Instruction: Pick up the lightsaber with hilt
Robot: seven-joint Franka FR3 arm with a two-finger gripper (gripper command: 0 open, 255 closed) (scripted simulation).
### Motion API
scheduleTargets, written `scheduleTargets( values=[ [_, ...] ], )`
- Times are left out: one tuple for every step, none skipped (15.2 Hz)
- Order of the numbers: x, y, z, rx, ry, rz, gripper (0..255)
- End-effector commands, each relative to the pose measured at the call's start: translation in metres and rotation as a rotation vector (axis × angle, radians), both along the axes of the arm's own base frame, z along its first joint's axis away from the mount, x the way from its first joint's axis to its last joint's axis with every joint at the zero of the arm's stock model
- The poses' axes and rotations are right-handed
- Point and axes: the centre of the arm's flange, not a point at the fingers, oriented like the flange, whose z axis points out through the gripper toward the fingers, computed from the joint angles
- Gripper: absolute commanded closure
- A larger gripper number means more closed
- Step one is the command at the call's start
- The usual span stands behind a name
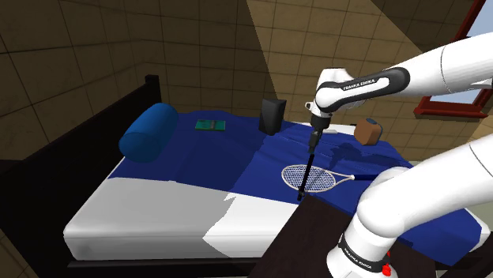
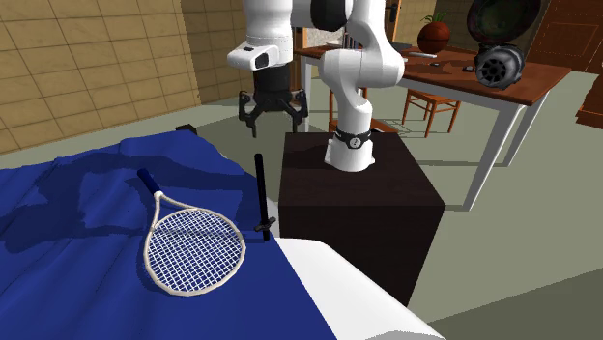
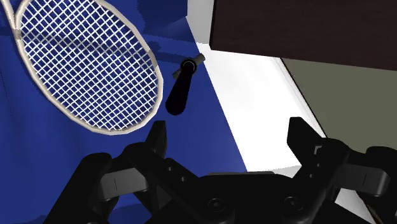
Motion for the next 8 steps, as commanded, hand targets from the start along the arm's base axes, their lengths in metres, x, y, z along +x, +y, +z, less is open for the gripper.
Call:
scheduleTargets(
  values=[
    [0.0, -0.021, -0.015, -0.006, -0.002, 0.003, 0],
    [0.0, -0.031, -0.023, -0.009, -0.003, 0.004, 0],
    [0.0, -0.042, -0.03, -0.011, -0.005, 0.004, 0],
    [0.0, -0.042, -0.035, -0.011, -0.005, 0.004, 0],
    [0.0, -0.042, -0.04, -0.011, -0.005, 0.004, 0],
    [0.0, -0.042, -0.046, -0.011, -0.005, 0.004, 0],
    [0.0, -0.042, -0.051, -0.011, -0.005, 0.004, 0],
    [0.0, -0.042, -0.056, -0.011, -0.005, 0.004, 0]
  ],
)
